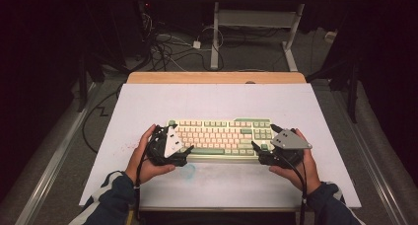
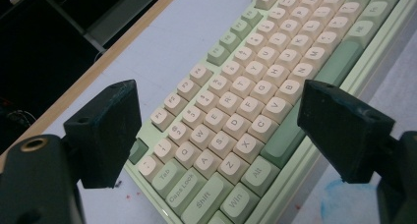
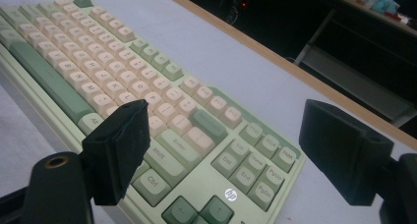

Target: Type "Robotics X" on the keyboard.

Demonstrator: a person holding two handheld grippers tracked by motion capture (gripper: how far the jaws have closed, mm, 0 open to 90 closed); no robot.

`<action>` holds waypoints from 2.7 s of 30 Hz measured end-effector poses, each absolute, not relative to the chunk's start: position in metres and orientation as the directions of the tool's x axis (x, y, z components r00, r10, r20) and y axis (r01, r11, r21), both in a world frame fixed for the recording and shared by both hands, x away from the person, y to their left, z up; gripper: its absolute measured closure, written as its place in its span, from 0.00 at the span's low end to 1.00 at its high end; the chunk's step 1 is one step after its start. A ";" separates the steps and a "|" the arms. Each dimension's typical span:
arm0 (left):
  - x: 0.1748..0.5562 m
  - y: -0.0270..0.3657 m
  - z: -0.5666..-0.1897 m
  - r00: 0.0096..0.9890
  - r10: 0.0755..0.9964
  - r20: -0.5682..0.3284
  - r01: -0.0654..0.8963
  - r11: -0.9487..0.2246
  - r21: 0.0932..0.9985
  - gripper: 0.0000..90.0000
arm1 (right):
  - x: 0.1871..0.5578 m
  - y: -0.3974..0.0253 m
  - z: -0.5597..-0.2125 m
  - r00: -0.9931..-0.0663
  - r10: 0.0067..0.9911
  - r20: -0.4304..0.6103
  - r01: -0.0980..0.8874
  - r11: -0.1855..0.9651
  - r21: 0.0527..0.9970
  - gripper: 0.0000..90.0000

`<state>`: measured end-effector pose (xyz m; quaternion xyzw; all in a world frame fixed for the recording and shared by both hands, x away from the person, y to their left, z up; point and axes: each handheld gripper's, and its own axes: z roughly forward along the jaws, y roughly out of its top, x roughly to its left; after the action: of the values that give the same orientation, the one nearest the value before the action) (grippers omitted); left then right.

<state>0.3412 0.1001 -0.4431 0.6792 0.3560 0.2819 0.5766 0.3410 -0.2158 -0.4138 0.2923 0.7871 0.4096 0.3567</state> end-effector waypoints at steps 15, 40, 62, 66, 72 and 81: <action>0.331 0.113 -0.449 0.578 0.816 -0.003 0.139 -0.095 0.986 0.17 | 0.332 -0.221 -0.413 -0.561 0.753 -0.345 0.167 0.511 0.843 0.22; 0.316 0.143 -0.452 0.529 0.848 -0.021 0.145 -0.066 0.987 0.17 | 0.314 -0.251 -0.413 -0.510 0.786 -0.349 0.176 0.493 0.852 0.23; 0.308 0.168 -0.464 0.488 0.873 -0.031 0.177 -0.064 0.982 0.17 | 0.306 -0.279 -0.424 -0.454 0.820 -0.349 0.220 0.483 0.847 0.23; 0.308 0.173 -0.468 0.473 0.880 -0.039 0.193 -0.060 0.979 0.17 | 0.304 -0.285 -0.428 -0.439 0.827 -0.351 0.234 0.482 0.844 0.23; 0.308 0.180 -0.476 0.450 0.891 -0.058 0.229 -0.052 0.972 0.17 | 0.299 -0.301 -0.437 -0.407 0.855 -0.322 0.272 0.451 0.850 0.23; 0.306 0.175 -0.487 0.450 0.893 -0.027 0.243 -0.094 0.965 0.17 | 0.290 -0.311 -0.455 -0.394 0.864 -0.314 0.300 0.444 0.844 0.23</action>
<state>0.3055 0.1746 -0.4872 0.6714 0.4231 0.3100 0.5235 0.2895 -0.3111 -0.4549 0.3858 0.7537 0.3593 0.3925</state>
